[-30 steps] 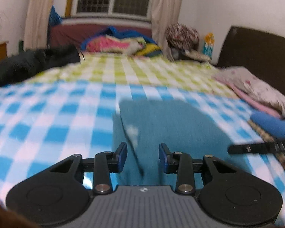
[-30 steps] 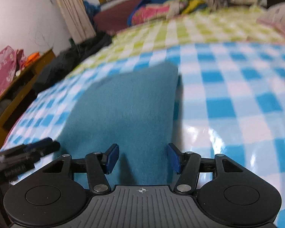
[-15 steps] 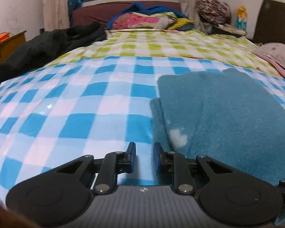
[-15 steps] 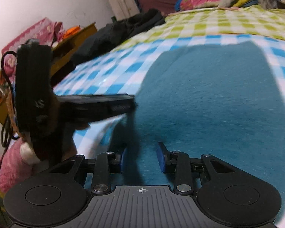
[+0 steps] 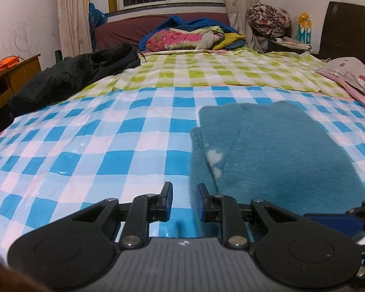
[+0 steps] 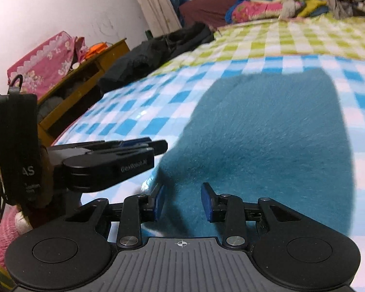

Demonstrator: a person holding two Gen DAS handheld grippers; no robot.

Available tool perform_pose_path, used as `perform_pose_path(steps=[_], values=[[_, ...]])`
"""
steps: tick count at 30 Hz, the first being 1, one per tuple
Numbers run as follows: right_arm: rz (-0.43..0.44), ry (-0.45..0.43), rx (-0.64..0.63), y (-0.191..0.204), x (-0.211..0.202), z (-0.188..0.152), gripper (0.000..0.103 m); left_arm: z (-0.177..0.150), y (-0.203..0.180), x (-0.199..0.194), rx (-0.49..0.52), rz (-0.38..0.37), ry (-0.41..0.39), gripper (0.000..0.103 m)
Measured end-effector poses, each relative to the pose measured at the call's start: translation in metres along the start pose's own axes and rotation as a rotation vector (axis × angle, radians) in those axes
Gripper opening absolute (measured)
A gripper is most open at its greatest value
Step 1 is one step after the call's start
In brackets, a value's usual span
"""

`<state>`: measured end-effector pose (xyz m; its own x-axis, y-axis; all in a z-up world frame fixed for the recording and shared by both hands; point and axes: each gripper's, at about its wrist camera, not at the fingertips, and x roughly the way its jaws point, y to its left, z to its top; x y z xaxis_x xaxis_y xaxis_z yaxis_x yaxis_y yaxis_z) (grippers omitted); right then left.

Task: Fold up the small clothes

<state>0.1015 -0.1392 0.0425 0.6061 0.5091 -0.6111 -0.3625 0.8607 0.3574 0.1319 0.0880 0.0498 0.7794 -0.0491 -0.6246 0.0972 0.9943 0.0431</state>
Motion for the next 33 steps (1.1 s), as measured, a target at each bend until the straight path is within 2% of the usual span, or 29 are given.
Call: perform_pose_path(steps=[6, 13, 33], values=[[-0.089, -0.032, -0.050, 0.007, -0.025, -0.012, 0.033, -0.009, -0.007, -0.021, -0.007, -0.008, -0.003, 0.034], [-0.146, -0.034, -0.013, 0.001, -0.042, -0.030, 0.033, -0.027, -0.018, -0.041, 0.011, -0.021, 0.002, 0.038], [-0.190, -0.051, 0.032, -0.003, -0.071, -0.060, 0.050, -0.055, -0.045, -0.077, 0.043, -0.054, 0.004, 0.048]])
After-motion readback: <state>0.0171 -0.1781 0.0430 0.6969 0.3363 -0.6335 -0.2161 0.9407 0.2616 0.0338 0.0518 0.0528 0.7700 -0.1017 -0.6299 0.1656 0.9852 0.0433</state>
